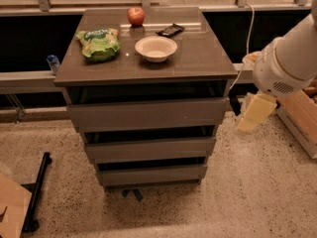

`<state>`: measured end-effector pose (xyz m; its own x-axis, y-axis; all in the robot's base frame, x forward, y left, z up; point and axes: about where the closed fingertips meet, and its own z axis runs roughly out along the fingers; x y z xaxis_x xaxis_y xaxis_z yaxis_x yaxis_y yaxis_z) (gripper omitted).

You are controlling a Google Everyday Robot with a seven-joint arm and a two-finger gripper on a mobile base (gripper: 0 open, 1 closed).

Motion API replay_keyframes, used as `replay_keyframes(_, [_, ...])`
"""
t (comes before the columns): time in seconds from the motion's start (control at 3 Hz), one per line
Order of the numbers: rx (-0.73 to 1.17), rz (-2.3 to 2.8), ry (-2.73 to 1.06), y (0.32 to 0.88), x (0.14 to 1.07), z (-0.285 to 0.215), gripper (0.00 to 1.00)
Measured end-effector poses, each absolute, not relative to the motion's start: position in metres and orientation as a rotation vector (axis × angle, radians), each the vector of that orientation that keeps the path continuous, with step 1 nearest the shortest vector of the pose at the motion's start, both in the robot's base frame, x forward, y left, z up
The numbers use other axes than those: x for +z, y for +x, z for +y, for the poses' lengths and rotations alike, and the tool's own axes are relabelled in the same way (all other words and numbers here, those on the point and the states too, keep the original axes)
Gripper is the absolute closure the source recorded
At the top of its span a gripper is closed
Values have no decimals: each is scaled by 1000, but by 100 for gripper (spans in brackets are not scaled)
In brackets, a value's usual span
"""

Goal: Open middle drawer

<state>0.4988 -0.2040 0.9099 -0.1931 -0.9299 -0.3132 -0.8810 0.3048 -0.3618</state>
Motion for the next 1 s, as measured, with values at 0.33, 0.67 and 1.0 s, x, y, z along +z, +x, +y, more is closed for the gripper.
replay_keyframes(0.33, [-154, 2086, -1583, 507, 912, -202, 0])
replay_keyframes(0.67, [-113, 2106, -1561, 506, 889, -198, 0])
replay_keyframes(1.0, [-52, 2102, -1572, 506, 839, -175, 0])
